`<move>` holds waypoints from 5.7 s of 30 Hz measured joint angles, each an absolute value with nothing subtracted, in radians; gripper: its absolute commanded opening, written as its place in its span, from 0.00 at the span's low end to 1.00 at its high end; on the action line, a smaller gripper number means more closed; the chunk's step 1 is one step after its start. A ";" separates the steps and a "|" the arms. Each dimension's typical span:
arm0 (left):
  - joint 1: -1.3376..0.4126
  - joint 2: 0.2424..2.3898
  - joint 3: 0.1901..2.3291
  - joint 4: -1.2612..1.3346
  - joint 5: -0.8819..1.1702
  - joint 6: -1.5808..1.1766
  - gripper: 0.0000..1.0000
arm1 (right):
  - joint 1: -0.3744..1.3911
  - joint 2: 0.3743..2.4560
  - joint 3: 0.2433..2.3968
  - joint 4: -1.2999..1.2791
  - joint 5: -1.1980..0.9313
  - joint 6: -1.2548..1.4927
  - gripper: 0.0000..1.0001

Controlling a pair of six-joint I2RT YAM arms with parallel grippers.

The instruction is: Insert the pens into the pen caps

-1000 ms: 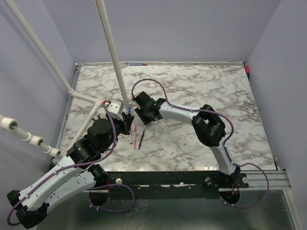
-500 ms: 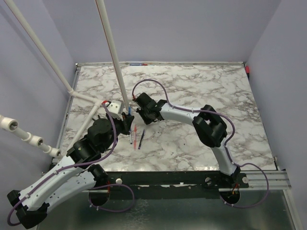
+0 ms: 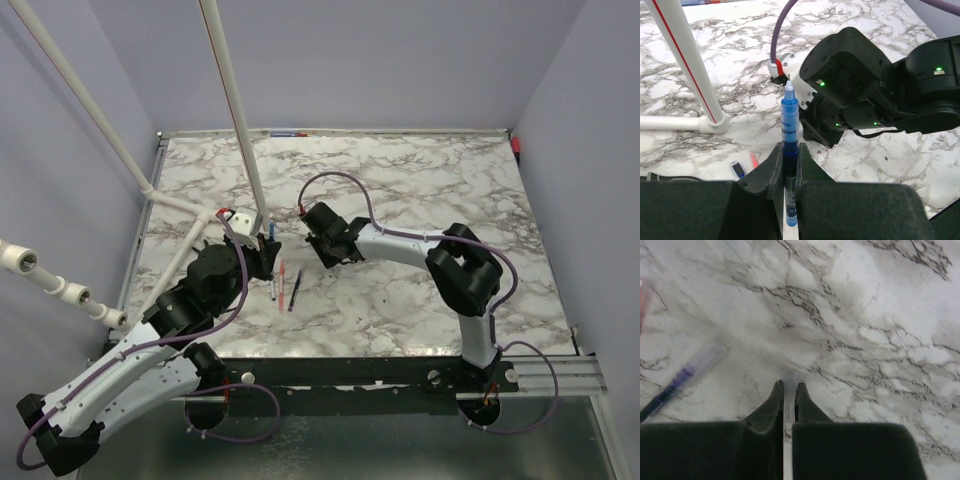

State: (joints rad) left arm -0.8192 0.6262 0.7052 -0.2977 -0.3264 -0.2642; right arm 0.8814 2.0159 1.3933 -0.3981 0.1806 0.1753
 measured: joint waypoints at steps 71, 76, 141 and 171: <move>-0.817 0.731 0.563 0.308 0.558 -0.552 0.00 | 0.891 0.965 0.735 0.616 -0.318 0.479 0.01; -0.817 0.726 0.558 0.316 0.559 -0.559 0.00 | 0.897 0.965 0.733 0.634 -0.333 0.482 0.00; -0.818 0.691 0.530 0.336 0.561 -0.565 0.00 | 0.969 0.950 0.604 0.769 -0.283 0.530 0.01; -0.817 0.673 0.528 0.295 0.488 -0.540 0.00 | 1.002 0.873 0.822 0.271 -0.063 0.424 0.59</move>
